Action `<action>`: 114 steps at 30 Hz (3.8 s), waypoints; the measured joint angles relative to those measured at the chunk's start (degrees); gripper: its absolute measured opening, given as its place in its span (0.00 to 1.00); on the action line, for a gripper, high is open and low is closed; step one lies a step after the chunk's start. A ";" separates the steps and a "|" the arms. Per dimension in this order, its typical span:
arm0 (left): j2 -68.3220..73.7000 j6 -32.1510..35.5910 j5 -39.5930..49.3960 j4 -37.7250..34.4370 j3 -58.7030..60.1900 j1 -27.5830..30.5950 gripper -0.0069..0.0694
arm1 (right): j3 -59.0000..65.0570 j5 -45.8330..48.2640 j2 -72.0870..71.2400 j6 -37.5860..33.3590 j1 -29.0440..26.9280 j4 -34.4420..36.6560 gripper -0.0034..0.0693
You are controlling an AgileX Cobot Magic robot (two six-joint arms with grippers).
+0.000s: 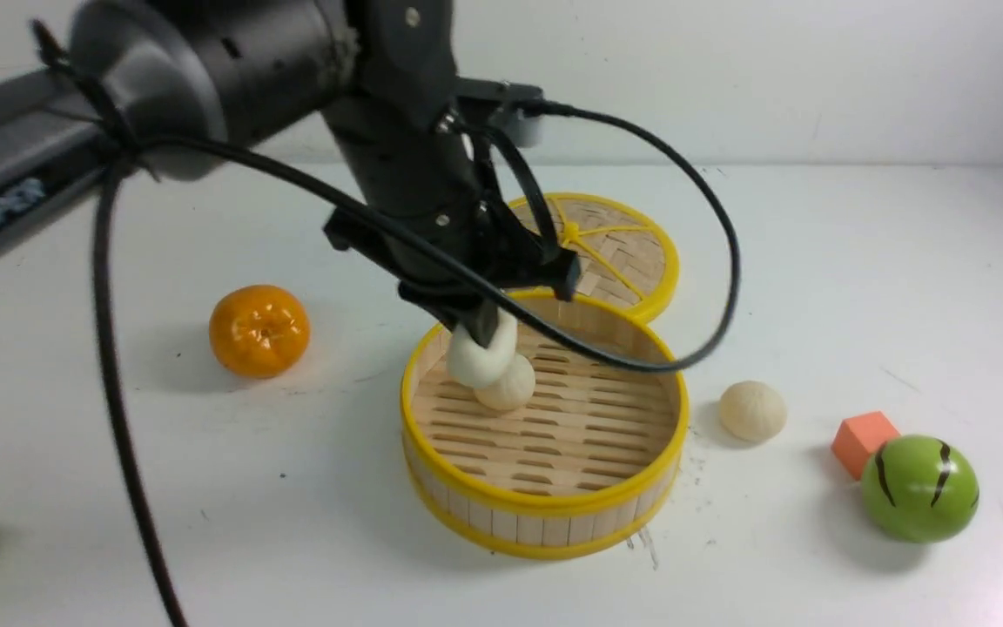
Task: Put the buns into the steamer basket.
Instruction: Use the left arm to put the steamed stuffed bun into the steamer, then use the right arm to grab a steamed stuffed bun
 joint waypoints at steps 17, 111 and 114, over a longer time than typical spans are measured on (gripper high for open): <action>13.97 -1.08 1.35 0.35 -4.09 -0.90 0.90 | 0.00 0.00 0.00 0.00 0.00 0.00 0.38; -68.18 -0.02 -25.05 4.41 59.66 -1.01 0.07 | -80.59 36.81 91.55 -27.28 19.60 8.38 0.38; -68.18 -0.02 -25.05 4.41 59.66 -1.01 0.07 | -82.61 35.55 96.21 -26.40 19.60 8.58 0.54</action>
